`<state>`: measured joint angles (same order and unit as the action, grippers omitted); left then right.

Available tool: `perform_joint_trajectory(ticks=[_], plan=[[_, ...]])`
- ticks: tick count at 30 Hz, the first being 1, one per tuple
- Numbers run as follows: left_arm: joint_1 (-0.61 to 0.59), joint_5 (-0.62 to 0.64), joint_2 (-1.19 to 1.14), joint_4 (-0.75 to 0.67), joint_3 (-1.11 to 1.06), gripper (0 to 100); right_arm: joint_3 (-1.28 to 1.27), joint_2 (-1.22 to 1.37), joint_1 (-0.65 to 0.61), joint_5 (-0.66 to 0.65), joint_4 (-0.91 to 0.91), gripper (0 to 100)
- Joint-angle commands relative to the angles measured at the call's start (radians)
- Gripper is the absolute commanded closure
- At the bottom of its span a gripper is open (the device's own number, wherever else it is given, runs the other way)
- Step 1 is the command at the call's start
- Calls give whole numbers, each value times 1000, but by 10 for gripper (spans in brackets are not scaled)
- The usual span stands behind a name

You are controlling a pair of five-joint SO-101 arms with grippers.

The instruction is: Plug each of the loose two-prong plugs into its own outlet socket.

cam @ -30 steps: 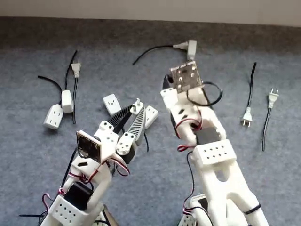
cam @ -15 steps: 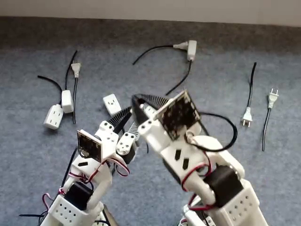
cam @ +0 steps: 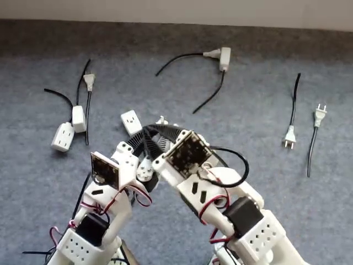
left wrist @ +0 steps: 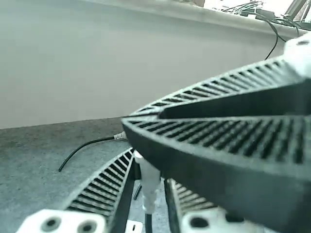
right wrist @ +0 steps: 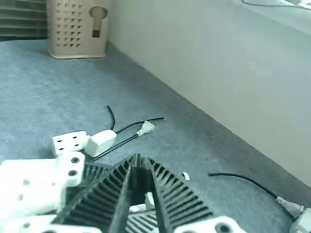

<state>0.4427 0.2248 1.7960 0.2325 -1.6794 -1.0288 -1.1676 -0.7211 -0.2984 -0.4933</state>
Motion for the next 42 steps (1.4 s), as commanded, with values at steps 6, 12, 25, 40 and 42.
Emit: perform_joint_trajectory(ticks=[6, 12, 25, 40, 42], plan=[[4, 3, 1, 0, -16, 994, -31, 208, 199, -14, 206, 991], [4, 3, 1, 2, -16, 994, 12, 495, 323, -17, 357, 991], [4, 3, -1, 2, -16, 994, 259, 611, 484, -12, 236, 991], [-120, -11, -5, 284, 163, 993, 234, 581, 803, 279, -107, 991], [-116, -91, -5, 338, 200, 993, 163, 611, 823, 319, -105, 991]])
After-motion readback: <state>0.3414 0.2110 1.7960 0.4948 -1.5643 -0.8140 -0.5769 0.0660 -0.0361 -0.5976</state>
